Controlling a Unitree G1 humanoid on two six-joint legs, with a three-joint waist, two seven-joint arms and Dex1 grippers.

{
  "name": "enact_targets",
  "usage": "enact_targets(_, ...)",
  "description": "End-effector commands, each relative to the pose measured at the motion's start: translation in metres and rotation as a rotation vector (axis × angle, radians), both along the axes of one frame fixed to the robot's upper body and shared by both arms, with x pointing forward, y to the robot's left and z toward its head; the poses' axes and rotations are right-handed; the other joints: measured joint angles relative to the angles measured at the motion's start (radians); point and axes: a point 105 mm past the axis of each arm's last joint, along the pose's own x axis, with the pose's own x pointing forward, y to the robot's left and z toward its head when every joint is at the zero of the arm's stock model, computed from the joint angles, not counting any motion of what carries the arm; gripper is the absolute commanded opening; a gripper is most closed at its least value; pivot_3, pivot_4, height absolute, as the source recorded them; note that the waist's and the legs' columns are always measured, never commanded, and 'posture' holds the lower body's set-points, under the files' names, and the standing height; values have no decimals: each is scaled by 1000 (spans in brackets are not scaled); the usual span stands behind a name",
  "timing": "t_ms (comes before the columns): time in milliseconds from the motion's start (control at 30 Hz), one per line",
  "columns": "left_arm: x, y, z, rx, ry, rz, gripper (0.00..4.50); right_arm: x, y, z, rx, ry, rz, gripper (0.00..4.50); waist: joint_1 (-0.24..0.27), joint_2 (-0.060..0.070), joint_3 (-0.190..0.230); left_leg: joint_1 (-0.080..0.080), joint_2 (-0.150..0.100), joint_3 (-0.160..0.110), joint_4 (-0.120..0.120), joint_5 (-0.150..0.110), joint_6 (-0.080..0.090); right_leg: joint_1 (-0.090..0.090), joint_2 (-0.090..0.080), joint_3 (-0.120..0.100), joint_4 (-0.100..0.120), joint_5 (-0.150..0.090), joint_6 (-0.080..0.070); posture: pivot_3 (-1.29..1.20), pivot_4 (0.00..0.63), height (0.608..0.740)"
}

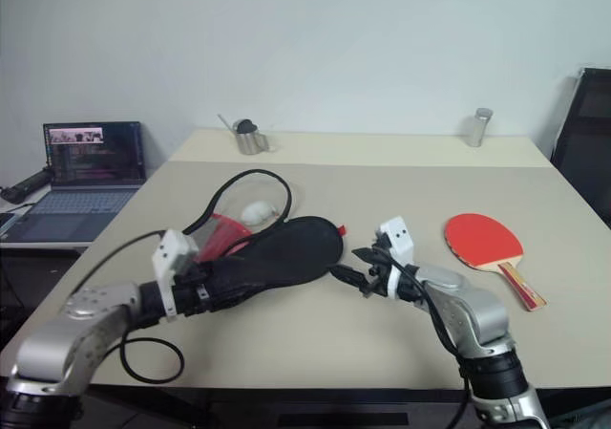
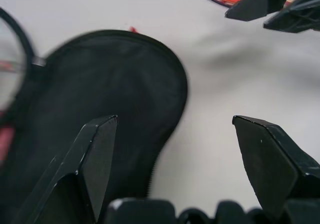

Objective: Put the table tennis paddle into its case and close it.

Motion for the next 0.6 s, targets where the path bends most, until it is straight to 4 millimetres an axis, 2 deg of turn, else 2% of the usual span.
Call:
enact_targets(33,2,24,20,14,-44,19,4030,15,-1,0,-1,46,-88,4022,-7,0,0,0,0,0,0,0,0,0,0,0,0,0,0,0,150,740)
enact_targets(133,4,33,26,22,-48,25,4030,23,8,-8,-37,97,-132,4022,-8,0,0,-1,0,0,0,0,0,-1,0,0,0,0,0,0,150,740)
enact_targets(300,7,34,34,25,-61,22,4030,39,15,-22,-93,132,-221,4022,-10,0,0,-1,0,0,0,0,0,-1,0,0,0,0,0,0,150,740)
enact_targets(600,6,29,35,24,-65,15,4030,26,51,-29,-70,192,-127,4022,-13,0,0,-1,0,0,-1,0,0,-2,0,1,1,0,0,0,150,740)
